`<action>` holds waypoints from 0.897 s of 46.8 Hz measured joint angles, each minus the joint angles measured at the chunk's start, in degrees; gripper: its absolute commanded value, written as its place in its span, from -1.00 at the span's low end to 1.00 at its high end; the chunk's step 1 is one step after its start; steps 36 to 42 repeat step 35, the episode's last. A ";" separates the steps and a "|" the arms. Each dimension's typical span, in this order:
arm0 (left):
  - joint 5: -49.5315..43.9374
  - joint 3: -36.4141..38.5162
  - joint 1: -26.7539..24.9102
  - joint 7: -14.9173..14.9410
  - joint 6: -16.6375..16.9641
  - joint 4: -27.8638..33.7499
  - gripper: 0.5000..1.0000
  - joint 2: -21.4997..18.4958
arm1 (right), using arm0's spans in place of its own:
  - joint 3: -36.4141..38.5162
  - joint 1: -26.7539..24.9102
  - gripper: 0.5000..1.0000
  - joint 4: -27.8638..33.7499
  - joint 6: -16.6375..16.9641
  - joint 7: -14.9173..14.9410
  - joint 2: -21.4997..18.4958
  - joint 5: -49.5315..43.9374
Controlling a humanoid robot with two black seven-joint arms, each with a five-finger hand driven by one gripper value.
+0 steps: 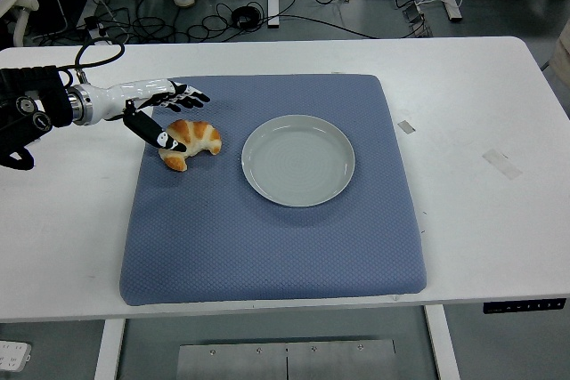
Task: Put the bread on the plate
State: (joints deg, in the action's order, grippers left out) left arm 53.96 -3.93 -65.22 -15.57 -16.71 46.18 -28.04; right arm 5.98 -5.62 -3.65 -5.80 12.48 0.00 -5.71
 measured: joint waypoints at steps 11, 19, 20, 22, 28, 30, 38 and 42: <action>-0.17 -0.02 1.05 0.00 1.24 -0.06 0.41 1.05 | 0.00 0.00 1.00 0.01 0.00 0.00 0.00 0.00; -0.17 -0.03 1.11 0.00 1.33 -0.13 0.22 1.06 | 0.00 0.01 1.00 -0.02 0.00 0.00 0.00 0.00; -0.17 -0.03 1.13 0.00 1.33 -0.16 0.19 1.06 | 0.00 0.00 1.00 -0.02 0.00 0.00 0.00 0.00; -0.17 -0.03 1.35 0.00 1.34 -0.21 0.16 1.06 | 0.00 0.00 1.00 -0.02 0.00 0.00 0.00 0.00; -0.17 -0.03 1.46 0.00 1.34 -0.22 0.16 1.06 | 0.00 0.01 1.00 -0.01 0.00 0.00 0.00 0.00; -0.17 -0.03 1.49 0.00 1.34 -0.22 0.16 1.06 | 0.00 0.01 1.00 -0.01 0.00 0.00 0.00 0.00; -0.17 -0.03 1.75 0.01 1.40 -0.22 0.16 1.06 | 0.00 0.02 1.00 0.00 0.00 0.00 0.00 0.00; -0.17 -0.03 1.75 0.01 1.40 -0.22 0.16 1.06 | 0.00 0.02 1.00 0.00 0.00 0.00 0.00 0.00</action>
